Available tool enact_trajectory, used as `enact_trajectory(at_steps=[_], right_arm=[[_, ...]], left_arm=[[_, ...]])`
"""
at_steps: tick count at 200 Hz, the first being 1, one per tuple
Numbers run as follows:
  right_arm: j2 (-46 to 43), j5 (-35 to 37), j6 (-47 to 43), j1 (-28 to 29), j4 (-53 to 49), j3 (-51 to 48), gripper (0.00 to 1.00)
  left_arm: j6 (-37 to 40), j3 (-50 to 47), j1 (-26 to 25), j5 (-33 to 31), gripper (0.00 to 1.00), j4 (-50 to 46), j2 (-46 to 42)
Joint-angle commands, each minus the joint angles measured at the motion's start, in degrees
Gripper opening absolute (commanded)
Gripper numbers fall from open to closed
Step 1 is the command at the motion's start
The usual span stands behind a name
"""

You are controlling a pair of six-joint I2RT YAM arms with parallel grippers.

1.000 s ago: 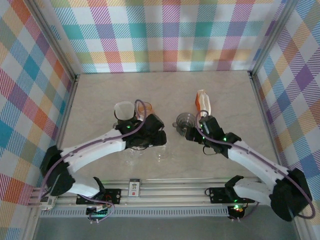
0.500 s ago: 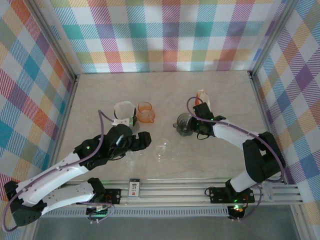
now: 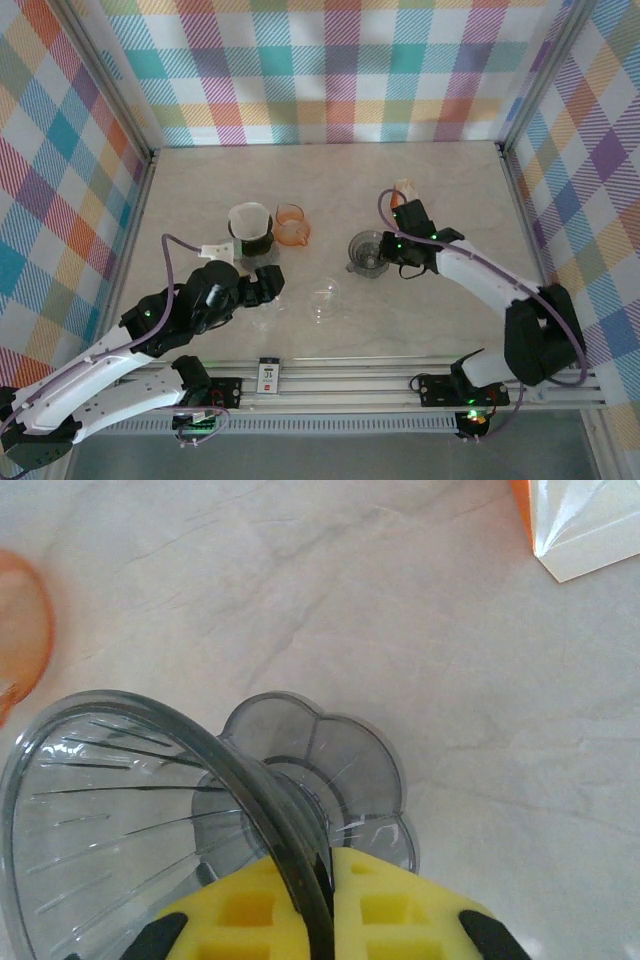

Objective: Place the coffee filter in the dripper

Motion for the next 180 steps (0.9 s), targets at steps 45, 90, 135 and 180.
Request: enact_trajectory(at_steps=[45,90,135,180], right_arm=[[-8.7,-13.3,-5.4,7.5,-14.7,10.2,0.0],[-1.1,-14.8,-4.5,16.8,-15.7,16.8,0.0],[4.2,-14.4,-4.3,17.7,-15.3,18.3,0.0],[5.9,-12.8,-4.6,18.2,-16.9,18.6,0.02]], left_arm=[[0.7,-1.2,-0.5,-4.7,0.94,-3.9,-1.9],[-0.4,-1.7,-0.5,-6.1,0.94,-5.2,-3.4],[-0.8,-2.0,-0.5,-6.1,0.94,-6.2,-4.2],[-0.7,-2.4,-0.5,-6.8,0.95,-6.3,-4.6]])
